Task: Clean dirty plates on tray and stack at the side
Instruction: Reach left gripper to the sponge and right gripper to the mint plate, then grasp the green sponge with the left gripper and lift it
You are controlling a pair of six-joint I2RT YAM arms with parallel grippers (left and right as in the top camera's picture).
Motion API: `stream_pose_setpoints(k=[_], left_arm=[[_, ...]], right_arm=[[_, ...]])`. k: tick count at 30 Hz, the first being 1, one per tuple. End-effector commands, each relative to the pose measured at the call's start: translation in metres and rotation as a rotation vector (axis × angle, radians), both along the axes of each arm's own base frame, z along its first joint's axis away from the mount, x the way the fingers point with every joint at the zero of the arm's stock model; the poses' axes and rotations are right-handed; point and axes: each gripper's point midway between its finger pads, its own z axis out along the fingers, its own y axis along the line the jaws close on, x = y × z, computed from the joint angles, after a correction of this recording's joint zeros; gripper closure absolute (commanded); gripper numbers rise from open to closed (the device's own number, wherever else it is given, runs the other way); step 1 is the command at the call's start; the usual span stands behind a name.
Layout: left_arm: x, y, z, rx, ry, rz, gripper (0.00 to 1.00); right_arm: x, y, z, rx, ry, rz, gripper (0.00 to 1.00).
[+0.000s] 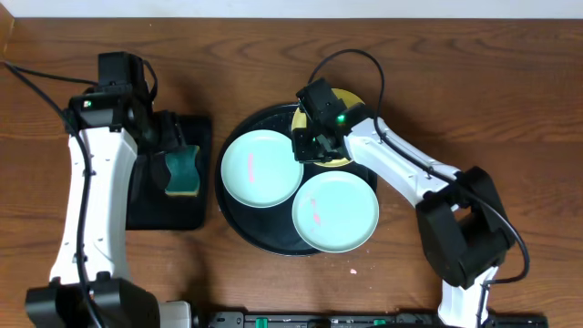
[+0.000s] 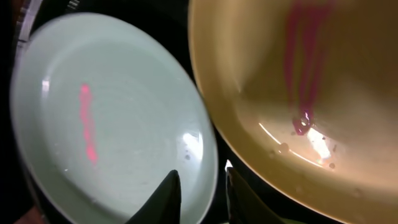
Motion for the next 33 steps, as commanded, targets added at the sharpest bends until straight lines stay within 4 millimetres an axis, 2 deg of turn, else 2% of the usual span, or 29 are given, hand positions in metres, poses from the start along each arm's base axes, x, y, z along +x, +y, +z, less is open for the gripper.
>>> stream_pose_setpoints(k=[1, 14, 17, 18, 22, 28, 33], left_arm=[[0.004, 0.005, 0.003, 0.01, -0.007, 0.018, 0.24], [0.004, 0.004, 0.0, 0.009, 0.001, 0.018, 0.23], [0.0, 0.004, -0.005, 0.006, 0.021, 0.018, 0.23], [-0.003, 0.004, -0.009, 0.006, 0.033, 0.012, 0.24], [-0.008, 0.003, -0.026, 0.008, 0.078, -0.008, 0.24], [-0.015, 0.002, -0.06, -0.001, 0.185, -0.044, 0.38], [-0.013, 0.001, -0.096, -0.017, 0.29, -0.072, 0.45]], right_arm=[[-0.005, 0.008, -0.009, -0.021, 0.015, 0.002, 0.79], [-0.014, 0.004, -0.045, -0.102, 0.064, 0.008, 0.82], [-0.012, 0.004, -0.048, -0.118, 0.048, 0.006, 0.9], [-0.01, 0.002, -0.048, -0.131, 0.038, 0.003, 0.99], [-0.009, 0.001, -0.048, -0.152, 0.02, 0.002, 0.99], [-0.009, 0.003, -0.048, -0.154, 0.004, 0.033, 0.99], [-0.009, 0.004, -0.048, -0.159, -0.007, 0.055, 0.99]])
